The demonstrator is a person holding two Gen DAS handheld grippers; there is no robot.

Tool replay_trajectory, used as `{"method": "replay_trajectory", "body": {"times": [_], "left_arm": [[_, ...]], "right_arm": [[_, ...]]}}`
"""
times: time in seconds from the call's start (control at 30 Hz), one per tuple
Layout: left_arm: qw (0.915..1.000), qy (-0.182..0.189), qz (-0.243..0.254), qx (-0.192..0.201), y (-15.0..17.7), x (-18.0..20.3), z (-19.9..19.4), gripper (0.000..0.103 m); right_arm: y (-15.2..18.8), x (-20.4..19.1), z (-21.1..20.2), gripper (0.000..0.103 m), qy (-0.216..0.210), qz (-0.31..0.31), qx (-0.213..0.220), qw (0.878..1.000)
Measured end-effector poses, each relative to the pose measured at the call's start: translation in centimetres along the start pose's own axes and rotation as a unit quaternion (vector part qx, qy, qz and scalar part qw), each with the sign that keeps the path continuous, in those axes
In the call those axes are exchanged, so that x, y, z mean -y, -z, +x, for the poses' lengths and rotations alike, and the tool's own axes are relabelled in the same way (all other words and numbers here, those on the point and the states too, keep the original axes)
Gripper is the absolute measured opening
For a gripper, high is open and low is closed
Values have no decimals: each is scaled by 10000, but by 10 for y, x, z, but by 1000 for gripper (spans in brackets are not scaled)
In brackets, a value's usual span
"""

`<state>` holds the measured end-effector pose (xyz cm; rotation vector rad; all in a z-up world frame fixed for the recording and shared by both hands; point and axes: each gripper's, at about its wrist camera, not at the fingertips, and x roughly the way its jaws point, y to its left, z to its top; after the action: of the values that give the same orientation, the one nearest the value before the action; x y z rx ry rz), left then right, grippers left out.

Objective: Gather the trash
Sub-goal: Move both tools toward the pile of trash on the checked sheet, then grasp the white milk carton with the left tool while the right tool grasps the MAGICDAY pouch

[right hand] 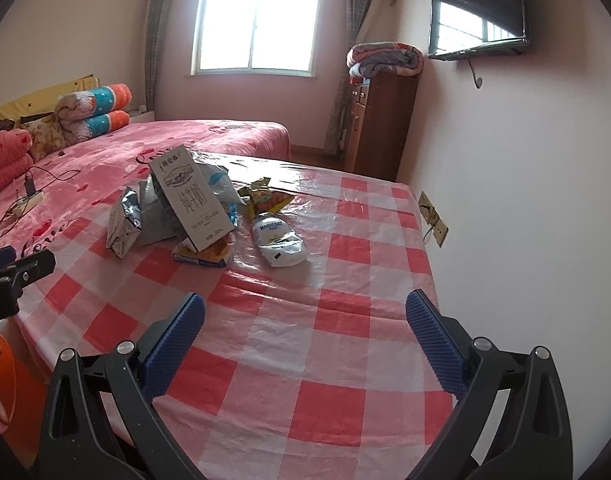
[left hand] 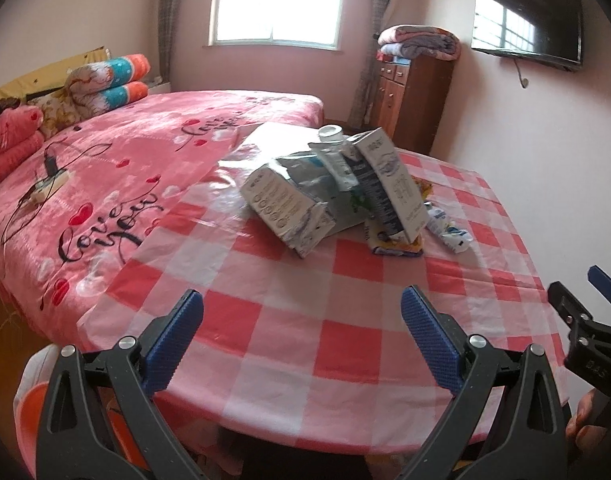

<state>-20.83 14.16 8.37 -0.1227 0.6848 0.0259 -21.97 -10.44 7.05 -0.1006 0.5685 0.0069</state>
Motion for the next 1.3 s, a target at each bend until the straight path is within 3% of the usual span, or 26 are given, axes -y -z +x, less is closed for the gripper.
{"method": "replay_trajectory", "body": {"times": [0.37,0.6,0.7,1.0,1.3], "left_arm": [[9997,-152,-114,134,1,-16,-2,99],[9995,-45,-291,-62,-11,-24,11,99],[9987,96,-445,-219,-20,-28,24,99],[9914,479,-1041,-634,-41,-34,76,99],[9783,799,-1707,-861,-67,-47,132,99]], "right_arm": [[13,10,16,99,-501,162,-308,9981],[12,11,29,99,-638,75,-338,9974],[12,11,38,99,-644,112,-340,9973],[3,21,72,99,-1319,408,-614,9885],[-22,41,125,97,-1419,795,-969,9819]]}}
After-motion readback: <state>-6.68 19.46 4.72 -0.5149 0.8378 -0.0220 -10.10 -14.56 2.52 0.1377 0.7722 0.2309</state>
